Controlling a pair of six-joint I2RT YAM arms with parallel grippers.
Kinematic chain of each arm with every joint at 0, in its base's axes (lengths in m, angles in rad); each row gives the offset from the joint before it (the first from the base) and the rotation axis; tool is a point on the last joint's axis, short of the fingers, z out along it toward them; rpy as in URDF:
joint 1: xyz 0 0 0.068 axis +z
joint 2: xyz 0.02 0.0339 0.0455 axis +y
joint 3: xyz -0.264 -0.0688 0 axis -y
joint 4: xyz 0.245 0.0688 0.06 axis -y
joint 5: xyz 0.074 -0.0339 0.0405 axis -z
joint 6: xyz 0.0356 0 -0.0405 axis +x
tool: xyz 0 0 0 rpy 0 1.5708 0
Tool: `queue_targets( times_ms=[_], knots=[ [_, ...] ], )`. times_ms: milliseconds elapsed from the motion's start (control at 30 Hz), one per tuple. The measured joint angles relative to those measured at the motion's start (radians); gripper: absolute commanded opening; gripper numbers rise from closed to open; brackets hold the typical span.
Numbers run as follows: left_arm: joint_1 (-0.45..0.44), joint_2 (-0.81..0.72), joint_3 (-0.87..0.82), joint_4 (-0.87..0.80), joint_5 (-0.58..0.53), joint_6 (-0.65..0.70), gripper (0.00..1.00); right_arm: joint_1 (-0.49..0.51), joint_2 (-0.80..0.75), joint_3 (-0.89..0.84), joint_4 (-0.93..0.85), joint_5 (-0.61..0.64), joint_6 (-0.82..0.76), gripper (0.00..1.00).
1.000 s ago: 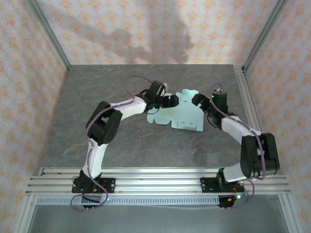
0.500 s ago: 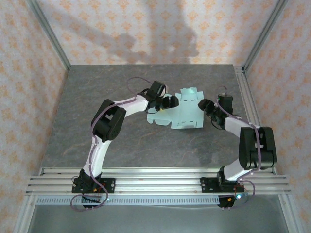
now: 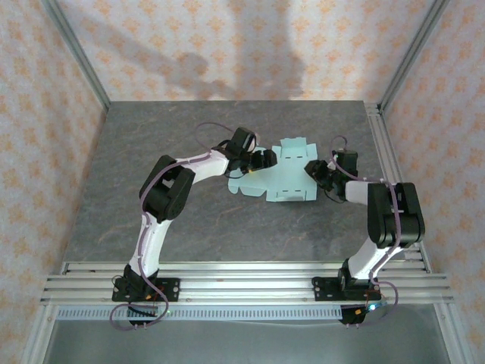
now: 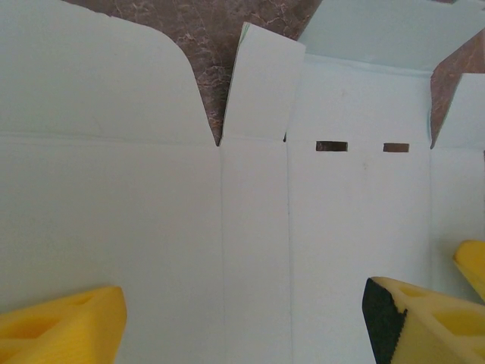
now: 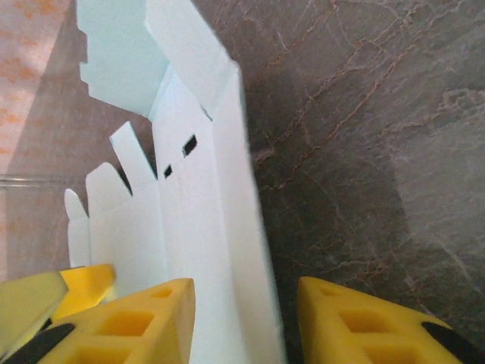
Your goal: Fold the paper box
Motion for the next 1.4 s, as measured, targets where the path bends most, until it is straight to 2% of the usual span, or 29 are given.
queue_targets(
  times_ms=[133, 267, 333, 367, 533, 600, 933, 1133, 1400],
  knots=[
    [0.000, 0.000, 0.000, 0.003, -0.001, -0.011, 0.83, 0.000, -0.027, -0.028, 0.016, 0.000, 0.001, 0.23],
    [0.003, 0.000, -0.001, 0.003, 0.000, -0.014, 0.83, 0.000, -0.033, -0.034, 0.024, -0.004, 0.008, 0.12],
    [0.004, 0.000, -0.001, 0.003, 0.000, -0.014, 0.83, 0.000, -0.037, -0.036, 0.025, -0.008, 0.005, 0.02],
    [0.004, 0.000, -0.001, 0.003, 0.000, -0.014, 0.84, 0.000, -0.040, -0.038, 0.024, -0.010, 0.004, 0.00],
    [0.004, -0.014, -0.022, 0.027, 0.003, -0.015, 0.94, 0.004, -0.067, -0.039, 0.003, -0.007, -0.015, 0.00],
    [0.003, -0.036, -0.046, 0.035, 0.008, -0.018, 1.00, 0.020, -0.079, -0.016, -0.067, 0.018, -0.059, 0.00],
    [0.028, -0.243, -0.254, -0.029, -0.132, -0.010, 1.00, 0.167, -0.074, 0.287, -0.494, 0.200, -0.369, 0.00],
    [0.089, -0.348, -0.332, -0.036, -0.198, -0.010, 1.00, 0.315, 0.011, 0.432, -0.669, 0.408, -0.477, 0.00],
    [0.110, -0.359, -0.380, -0.044, -0.230, -0.002, 1.00, 0.442, 0.123, 0.499, -0.760, 0.764, -0.539, 0.00]
  ],
)
